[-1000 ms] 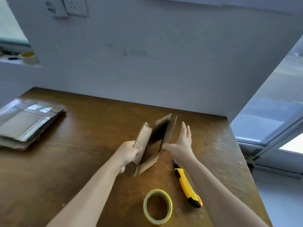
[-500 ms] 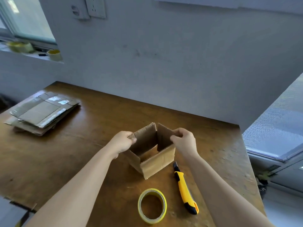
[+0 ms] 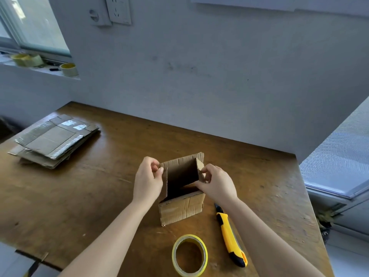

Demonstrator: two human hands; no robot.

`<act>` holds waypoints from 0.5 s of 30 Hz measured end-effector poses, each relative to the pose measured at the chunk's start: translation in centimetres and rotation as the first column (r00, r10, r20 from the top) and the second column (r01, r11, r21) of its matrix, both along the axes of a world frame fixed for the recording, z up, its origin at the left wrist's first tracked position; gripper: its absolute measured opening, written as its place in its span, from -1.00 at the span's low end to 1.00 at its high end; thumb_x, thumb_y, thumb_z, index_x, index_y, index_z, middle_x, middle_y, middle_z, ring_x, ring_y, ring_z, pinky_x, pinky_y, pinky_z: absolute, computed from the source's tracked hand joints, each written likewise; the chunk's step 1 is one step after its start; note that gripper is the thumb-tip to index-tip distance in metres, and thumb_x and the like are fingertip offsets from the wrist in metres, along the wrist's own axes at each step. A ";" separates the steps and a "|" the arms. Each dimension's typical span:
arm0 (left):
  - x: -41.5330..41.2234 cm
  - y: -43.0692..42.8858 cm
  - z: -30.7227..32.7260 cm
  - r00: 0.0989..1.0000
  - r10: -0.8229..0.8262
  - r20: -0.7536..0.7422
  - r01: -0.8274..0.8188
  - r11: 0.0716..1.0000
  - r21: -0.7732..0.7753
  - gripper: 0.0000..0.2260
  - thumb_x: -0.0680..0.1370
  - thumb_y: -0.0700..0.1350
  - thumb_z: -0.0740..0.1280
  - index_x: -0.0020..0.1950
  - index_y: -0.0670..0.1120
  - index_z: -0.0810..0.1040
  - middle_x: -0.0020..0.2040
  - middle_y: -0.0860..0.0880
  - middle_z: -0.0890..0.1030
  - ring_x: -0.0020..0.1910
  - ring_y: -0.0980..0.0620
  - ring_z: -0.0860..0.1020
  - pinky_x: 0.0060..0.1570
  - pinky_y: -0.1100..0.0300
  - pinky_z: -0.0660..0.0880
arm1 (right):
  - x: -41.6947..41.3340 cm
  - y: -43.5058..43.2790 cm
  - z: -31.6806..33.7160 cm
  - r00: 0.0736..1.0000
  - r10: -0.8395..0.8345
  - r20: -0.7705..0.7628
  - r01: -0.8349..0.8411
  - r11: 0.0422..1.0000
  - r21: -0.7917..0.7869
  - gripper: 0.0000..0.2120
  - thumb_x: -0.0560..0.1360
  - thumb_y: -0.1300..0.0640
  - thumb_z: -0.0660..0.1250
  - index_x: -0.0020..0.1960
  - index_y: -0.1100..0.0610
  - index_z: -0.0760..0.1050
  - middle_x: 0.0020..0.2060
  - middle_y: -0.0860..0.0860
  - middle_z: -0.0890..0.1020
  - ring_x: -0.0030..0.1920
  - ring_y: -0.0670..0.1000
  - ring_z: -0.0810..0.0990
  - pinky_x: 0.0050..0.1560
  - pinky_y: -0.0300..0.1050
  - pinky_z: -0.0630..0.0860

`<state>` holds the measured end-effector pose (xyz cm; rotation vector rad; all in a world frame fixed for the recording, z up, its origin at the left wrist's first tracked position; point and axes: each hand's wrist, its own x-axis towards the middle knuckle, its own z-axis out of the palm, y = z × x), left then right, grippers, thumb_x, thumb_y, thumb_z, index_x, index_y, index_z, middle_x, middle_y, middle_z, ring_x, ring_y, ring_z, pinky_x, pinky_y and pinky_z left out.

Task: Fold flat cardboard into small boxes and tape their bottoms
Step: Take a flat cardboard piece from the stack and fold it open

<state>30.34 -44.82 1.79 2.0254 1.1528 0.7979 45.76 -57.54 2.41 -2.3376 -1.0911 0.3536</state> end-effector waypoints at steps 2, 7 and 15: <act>-0.9 0.1 -1.0 0.989 -0.114 -0.093 0.120 0.991 0.064 -0.94 0.57 -0.14 0.32 -0.06 0.00 0.57 -0.07 0.03 0.60 -0.07 0.08 0.56 -0.15 0.43 0.36 | 0.2 -0.1 -0.3 0.995 0.088 0.052 -0.086 0.996 -0.024 -0.61 0.44 -0.09 0.44 0.22 0.00 0.52 0.12 -0.10 0.51 0.06 -0.09 0.49 -0.08 -0.29 0.50; -1.7 1.0 -2.3 0.912 -0.250 -0.326 0.324 0.926 0.196 -0.77 0.57 -0.02 0.31 0.21 0.07 0.62 0.20 0.16 0.58 0.21 0.14 0.44 0.25 0.11 0.33 | 0.6 -0.3 -0.2 0.960 0.231 0.160 -0.214 0.970 -0.118 -0.59 0.52 -0.15 0.30 0.29 0.01 0.53 0.29 -0.11 0.49 0.26 -0.11 0.40 0.11 -0.28 0.45; -1.4 0.9 -3.0 0.935 -0.125 -0.333 0.203 0.956 0.212 -0.77 0.49 -0.01 0.42 0.11 -0.06 0.61 0.05 0.01 0.42 -0.03 0.11 0.41 -0.22 0.35 0.34 | 0.7 -1.3 0.5 0.918 0.393 -0.052 -0.391 0.878 -0.276 -0.39 0.42 -0.30 0.36 0.35 0.01 0.49 0.39 -0.09 0.43 0.43 -0.02 0.27 0.37 -0.03 0.35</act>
